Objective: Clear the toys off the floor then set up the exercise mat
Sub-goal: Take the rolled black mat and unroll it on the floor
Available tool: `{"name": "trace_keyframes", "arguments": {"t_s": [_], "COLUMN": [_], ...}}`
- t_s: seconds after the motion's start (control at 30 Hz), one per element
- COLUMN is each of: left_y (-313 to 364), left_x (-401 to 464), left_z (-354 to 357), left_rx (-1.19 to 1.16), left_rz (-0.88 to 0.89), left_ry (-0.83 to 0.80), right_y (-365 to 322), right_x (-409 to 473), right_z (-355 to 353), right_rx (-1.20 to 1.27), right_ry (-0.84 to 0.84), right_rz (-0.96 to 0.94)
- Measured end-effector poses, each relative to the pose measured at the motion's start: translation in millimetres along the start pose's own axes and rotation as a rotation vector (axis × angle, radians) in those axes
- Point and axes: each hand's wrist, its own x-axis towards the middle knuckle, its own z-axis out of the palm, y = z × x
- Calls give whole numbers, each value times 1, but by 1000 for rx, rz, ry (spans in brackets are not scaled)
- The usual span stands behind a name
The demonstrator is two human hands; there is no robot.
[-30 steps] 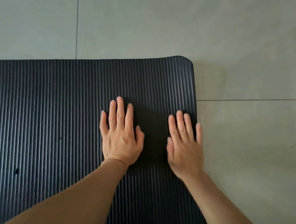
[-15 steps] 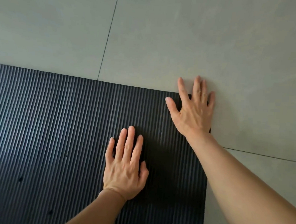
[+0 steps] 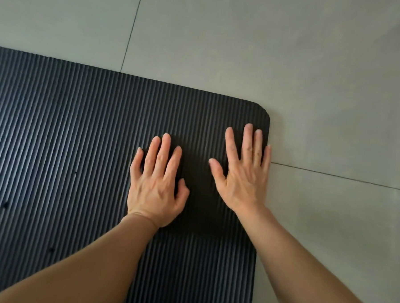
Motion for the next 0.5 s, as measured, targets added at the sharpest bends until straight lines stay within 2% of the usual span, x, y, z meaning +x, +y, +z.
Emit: {"name": "trace_keyframes", "arguments": {"t_s": [0.27,0.37,0.5], "left_y": [2,0,-2], "left_x": [-4,-10,-72], "left_z": [-2,-1,8], "left_rx": [-44,-26,30], "left_rz": [-7,-1,58], "left_ry": [14,2,-43], "right_y": [-15,-22,-31], "right_x": [-87,-137,-211], "right_z": [17,24,33], "right_rx": [5,-10,-34], "right_ry": [57,21,-6], "right_rz": [108,137,168]}}
